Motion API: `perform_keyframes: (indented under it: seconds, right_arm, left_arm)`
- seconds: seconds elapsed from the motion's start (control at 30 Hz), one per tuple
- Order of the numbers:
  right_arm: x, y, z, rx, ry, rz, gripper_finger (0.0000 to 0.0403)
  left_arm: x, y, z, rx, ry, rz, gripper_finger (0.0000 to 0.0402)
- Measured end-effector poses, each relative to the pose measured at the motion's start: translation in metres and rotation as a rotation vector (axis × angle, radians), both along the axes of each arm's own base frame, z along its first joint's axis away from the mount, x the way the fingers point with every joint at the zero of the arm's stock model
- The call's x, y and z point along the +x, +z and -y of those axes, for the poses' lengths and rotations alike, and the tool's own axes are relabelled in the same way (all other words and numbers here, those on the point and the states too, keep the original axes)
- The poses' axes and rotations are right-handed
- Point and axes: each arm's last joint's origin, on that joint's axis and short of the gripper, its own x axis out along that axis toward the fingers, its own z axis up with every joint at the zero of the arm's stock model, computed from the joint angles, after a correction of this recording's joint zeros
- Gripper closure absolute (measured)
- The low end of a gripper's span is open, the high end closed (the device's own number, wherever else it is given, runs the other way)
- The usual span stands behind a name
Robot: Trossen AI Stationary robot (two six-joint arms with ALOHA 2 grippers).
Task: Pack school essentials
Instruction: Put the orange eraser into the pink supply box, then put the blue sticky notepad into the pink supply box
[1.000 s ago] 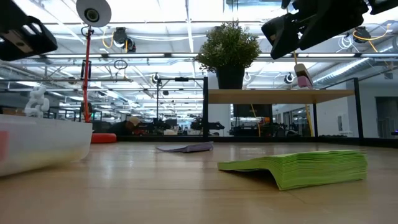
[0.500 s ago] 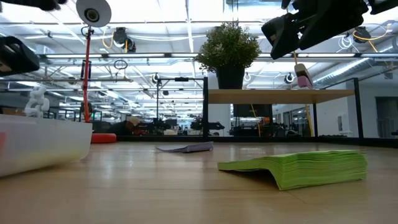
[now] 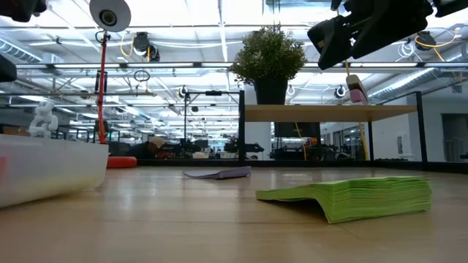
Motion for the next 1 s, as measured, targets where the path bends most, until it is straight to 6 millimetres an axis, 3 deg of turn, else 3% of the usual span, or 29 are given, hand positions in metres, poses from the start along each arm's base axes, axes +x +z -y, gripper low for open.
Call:
perform_keyframes:
  seconds: [0.43,0.7,0.8,1.0]
  right_arm:
    - [0.0,0.0,0.0,0.002,0.0,0.007,0.0192]
    - [0.001,-0.001,0.0,0.018,-0.02,0.003,0.0192]
    - [0.002,-0.01,0.001,-0.011,-0.062,0.052,0.0192]
    - [0.005,-0.038,0.003,-0.044,-0.091,0.205,0.0189]
  left_arm:
    - [0.011,0.001,-0.013,0.134,0.012,0.106,0.0394]
    - [0.013,0.012,-0.015,0.102,0.039,-0.005,0.0397]
    - [0.014,0.024,-0.014,0.131,0.041,-0.003,0.0399]
    - [0.027,0.04,-0.015,0.271,0.065,0.192,0.0393]
